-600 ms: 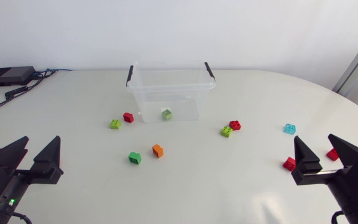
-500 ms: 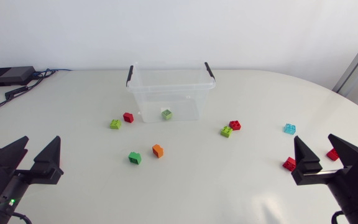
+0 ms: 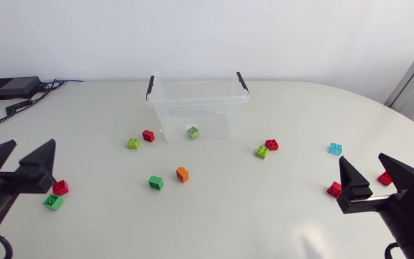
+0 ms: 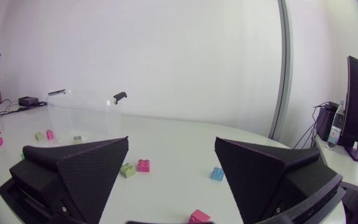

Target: Pick up the duplo bricks and place them in the container

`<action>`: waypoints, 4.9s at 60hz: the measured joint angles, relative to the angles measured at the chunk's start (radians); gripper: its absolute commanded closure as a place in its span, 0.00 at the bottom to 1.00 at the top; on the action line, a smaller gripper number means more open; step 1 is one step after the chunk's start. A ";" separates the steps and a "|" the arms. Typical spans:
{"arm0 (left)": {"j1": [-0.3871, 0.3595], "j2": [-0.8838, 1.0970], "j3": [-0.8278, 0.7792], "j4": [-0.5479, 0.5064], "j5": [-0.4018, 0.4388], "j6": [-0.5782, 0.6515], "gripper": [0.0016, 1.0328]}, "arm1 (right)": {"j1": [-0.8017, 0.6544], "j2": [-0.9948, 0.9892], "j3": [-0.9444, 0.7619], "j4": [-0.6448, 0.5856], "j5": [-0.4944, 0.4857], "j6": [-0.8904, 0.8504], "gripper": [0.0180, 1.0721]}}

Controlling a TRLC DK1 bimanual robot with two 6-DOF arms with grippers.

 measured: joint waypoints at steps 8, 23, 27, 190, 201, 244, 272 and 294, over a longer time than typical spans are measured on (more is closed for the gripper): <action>0.037 0.199 0.173 -0.099 0.000 0.000 0.06 | -0.003 0.118 0.089 0.000 0.025 0.000 0.05; 0.092 0.558 0.429 -0.419 0.000 0.149 0.06 | -0.081 0.330 0.244 -0.059 0.041 0.000 0.05; 0.108 0.631 0.444 -0.451 0.000 0.221 0.06 | -0.104 0.393 0.266 -0.080 0.042 0.000 0.05; -0.283 1.677 1.702 -0.779 0.266 0.593 0.67 | -0.582 1.661 1.009 -0.700 0.094 0.363 0.05; -0.303 1.843 1.936 -0.858 0.267 0.593 0.67 | -0.545 1.696 1.061 -0.697 0.130 0.455 0.07; -0.420 2.313 2.657 -1.257 0.145 0.485 0.70 | -0.473 1.865 1.139 -0.621 0.252 0.607 0.08; -0.446 2.169 2.491 -1.344 0.133 0.311 0.05 | -0.494 1.959 1.213 -0.621 0.286 0.615 0.13; -0.441 1.913 2.264 -1.367 0.111 0.211 0.05 | -0.473 1.981 1.230 -0.587 0.309 0.614 0.57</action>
